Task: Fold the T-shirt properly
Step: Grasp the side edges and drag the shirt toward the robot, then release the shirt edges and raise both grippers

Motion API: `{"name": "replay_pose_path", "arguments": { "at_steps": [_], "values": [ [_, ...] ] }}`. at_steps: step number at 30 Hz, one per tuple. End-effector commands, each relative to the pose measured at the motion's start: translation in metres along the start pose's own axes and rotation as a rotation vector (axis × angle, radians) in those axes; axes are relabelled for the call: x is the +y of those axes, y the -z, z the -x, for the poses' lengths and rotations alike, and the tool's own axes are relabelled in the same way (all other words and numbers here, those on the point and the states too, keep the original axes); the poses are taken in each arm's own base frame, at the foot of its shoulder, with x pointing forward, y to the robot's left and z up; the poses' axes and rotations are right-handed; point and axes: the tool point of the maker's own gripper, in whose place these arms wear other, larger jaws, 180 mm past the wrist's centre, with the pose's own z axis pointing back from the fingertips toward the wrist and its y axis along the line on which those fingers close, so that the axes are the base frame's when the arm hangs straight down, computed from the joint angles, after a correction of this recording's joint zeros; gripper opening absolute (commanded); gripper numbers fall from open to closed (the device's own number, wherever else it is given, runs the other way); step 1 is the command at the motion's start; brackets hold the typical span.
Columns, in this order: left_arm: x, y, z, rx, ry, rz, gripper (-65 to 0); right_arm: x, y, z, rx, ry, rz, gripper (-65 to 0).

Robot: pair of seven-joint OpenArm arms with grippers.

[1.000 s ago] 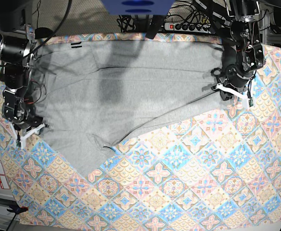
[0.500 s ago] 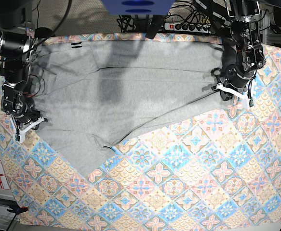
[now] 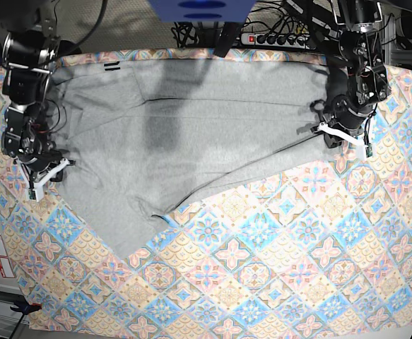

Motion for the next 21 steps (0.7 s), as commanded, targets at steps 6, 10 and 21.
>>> {"name": "replay_pose_path", "arguments": {
  "at_steps": [6,10,21],
  "values": [
    [0.007,-0.012,-0.017,-0.064,0.006,-0.009,-65.0,-0.034,-0.039,-0.034,-0.1,-0.019,0.088,-64.8],
    [0.009,-0.023,-0.029,-0.105,0.011,-0.018,-65.0,-0.036,-0.058,-0.027,-0.106,-0.068,0.109,-64.8],
    [0.022,-0.043,-0.029,-0.126,0.025,-0.053,-65.0,-0.012,-0.1,0.005,-0.098,-0.23,0.099,-64.9]
  ]
}}
